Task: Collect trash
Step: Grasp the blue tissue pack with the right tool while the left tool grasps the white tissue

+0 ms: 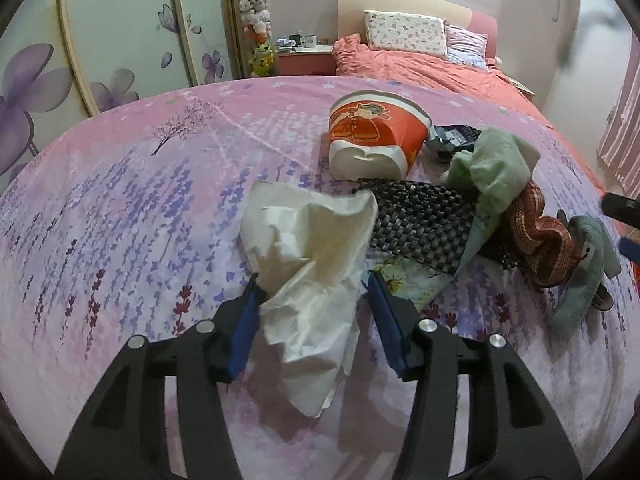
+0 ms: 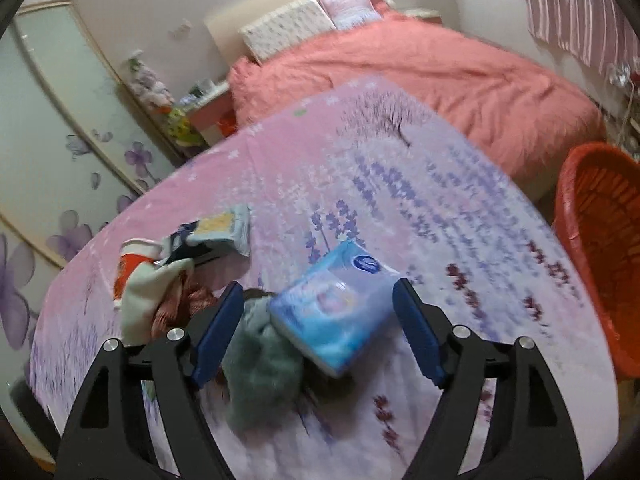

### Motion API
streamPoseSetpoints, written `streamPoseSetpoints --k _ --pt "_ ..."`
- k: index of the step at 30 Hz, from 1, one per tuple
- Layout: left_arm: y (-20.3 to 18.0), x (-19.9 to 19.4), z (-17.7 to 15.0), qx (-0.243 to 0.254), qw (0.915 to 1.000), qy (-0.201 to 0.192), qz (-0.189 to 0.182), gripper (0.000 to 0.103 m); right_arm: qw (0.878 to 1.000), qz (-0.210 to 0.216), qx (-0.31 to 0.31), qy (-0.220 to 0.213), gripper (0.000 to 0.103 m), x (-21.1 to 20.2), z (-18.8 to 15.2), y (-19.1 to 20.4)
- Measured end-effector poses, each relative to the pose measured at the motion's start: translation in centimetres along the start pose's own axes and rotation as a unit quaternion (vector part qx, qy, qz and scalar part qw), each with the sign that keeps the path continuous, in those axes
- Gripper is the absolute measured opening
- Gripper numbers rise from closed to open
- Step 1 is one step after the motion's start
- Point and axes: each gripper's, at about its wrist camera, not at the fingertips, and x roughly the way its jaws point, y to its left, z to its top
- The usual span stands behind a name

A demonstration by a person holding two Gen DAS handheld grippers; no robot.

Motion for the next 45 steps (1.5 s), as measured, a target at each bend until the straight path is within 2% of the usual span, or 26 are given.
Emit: streamPoseSetpoints --k 3,7,10,12,14,16,17,18,19,22,26,28,30,38,43,45 --pt "0.6 0.1 0.0 -0.013 0.9998 0.002 -0.013 0.056 0.999 -0.031 -0.016 0.016 0.076 0.9 -0.1 0.4" --pt "0.3 0.2 -0.1 -0.01 0.9999 0.003 -0.011 0.056 0.995 -0.088 -0.049 0.02 0.069 0.0 -1.3 -1.3" --pt "0.3 0.2 0.0 -0.011 0.9999 0.003 -0.011 0.056 0.994 -0.102 -0.043 0.018 0.069 -0.5 -1.8 -2.9" --pt "0.2 0.2 0.0 -0.01 0.9999 0.003 -0.01 0.056 0.995 -0.086 -0.023 0.032 0.069 -0.3 -2.0 -4.4" --pt "0.3 0.2 -0.1 -0.011 0.9999 0.003 -0.012 0.056 0.996 -0.082 -0.025 0.019 0.067 -0.8 -2.3 -4.8" --pt "0.3 0.2 -0.1 -0.011 0.9999 0.003 -0.011 0.056 0.995 -0.084 -0.043 0.016 0.067 -0.8 -2.4 -4.8" --pt "0.3 0.2 -0.1 -0.01 0.9999 0.003 -0.011 0.056 0.994 -0.089 -0.066 0.01 0.064 -0.8 -2.9 -4.6" --pt "0.3 0.2 -0.1 -0.01 0.9999 0.003 -0.011 0.056 0.992 -0.098 -0.082 0.004 0.057 -1.0 -3.2 -4.5" --pt "0.3 0.2 -0.1 -0.011 0.9999 0.003 -0.012 0.056 0.99 -0.103 -0.1 -0.001 0.056 -1.1 -3.5 -4.4" --pt "0.3 0.2 -0.1 -0.012 0.9998 0.002 -0.013 0.056 0.985 -0.089 -0.145 -0.025 0.054 -1.9 -4.8 -4.9" --pt "0.5 0.1 -0.1 -0.018 0.9995 -0.001 -0.025 0.056 0.988 -0.075 -0.134 -0.027 0.054 -2.5 -4.9 -5.8" --pt "1.0 -0.1 -0.2 -0.026 0.9986 -0.006 -0.046 0.057 0.986 -0.083 -0.139 -0.027 0.054 -2.6 -5.0 -5.5" --pt "1.6 -0.3 -0.4 -0.03 0.9982 -0.007 -0.052 0.057 0.985 -0.09 -0.142 -0.027 0.054 -2.4 -4.8 -5.4" --pt "2.0 -0.7 -0.5 -0.005 0.9993 -0.013 -0.035 0.057 0.986 -0.086 -0.138 -0.026 0.055 -2.2 -4.6 -5.4" --pt "2.1 -0.6 0.0 -0.006 0.9993 -0.021 -0.029 0.073 0.986 -0.085 -0.139 -0.026 0.056 -2.0 -4.5 -5.3" --pt "2.0 -0.7 0.3 -0.006 0.9992 -0.026 -0.029 0.075 0.986 -0.085 -0.139 -0.026 0.056 -2.0 -4.5 -5.3"
